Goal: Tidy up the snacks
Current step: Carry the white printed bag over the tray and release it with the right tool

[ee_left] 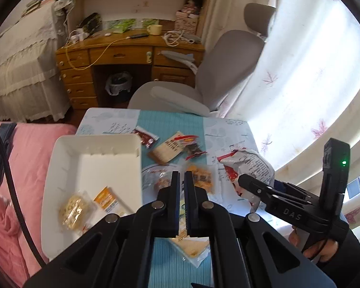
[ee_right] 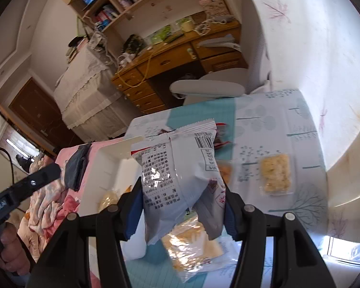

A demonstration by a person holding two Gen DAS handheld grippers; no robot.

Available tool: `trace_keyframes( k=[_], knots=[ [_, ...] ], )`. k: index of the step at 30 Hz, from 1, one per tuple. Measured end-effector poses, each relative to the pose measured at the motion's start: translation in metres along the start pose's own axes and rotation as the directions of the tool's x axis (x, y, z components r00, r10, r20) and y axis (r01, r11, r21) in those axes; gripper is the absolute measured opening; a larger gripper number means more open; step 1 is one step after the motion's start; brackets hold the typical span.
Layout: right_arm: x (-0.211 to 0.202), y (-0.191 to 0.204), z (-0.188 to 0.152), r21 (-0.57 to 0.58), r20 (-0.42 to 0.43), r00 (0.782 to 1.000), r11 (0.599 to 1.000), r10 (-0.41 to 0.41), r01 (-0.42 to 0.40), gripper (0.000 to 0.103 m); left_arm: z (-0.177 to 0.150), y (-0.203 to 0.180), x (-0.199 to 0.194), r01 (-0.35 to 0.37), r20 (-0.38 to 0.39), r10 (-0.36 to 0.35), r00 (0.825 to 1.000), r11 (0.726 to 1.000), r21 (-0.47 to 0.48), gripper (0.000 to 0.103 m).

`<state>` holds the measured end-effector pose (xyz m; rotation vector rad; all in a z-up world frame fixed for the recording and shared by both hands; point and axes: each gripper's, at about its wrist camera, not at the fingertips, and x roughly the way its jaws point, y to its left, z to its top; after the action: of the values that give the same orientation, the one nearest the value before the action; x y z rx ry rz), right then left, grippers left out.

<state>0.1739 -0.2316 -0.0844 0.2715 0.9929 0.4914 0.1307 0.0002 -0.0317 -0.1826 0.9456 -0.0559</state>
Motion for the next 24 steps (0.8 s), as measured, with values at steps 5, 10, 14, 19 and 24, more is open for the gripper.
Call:
trace_keyframes(
  k=[5,10,14,19,24],
  knots=[
    [0.003,0.035,-0.01,-0.043,-0.015,0.999,0.998,0.048,-0.049,0.057,-0.02,0.029,-0.006,-0.038,-0.043,0.036,0.998,0.998,-0.054,0.002],
    [0.014,0.072,-0.025,-0.069,-0.048,0.995,0.993,0.089,-0.093,0.057,-0.039,0.059,-0.009,-0.074,-0.092,0.065,0.994,0.992,-0.098,0.011],
    [0.026,0.095,-0.036,-0.071,-0.084,0.989,0.989,0.12,-0.126,0.057,-0.055,0.086,-0.012,-0.097,-0.141,0.078,0.987,0.986,-0.135,0.025],
    [0.042,0.121,-0.052,-0.082,-0.14,0.977,0.982,0.159,-0.172,0.057,-0.075,0.112,-0.013,-0.138,-0.204,0.101,0.974,0.975,-0.175,0.047],
    [0.054,0.14,-0.062,-0.099,-0.185,0.966,0.974,0.182,-0.203,0.059,-0.088,0.133,-0.016,-0.187,-0.237,0.132,0.963,0.955,-0.229,0.065]
  ],
)
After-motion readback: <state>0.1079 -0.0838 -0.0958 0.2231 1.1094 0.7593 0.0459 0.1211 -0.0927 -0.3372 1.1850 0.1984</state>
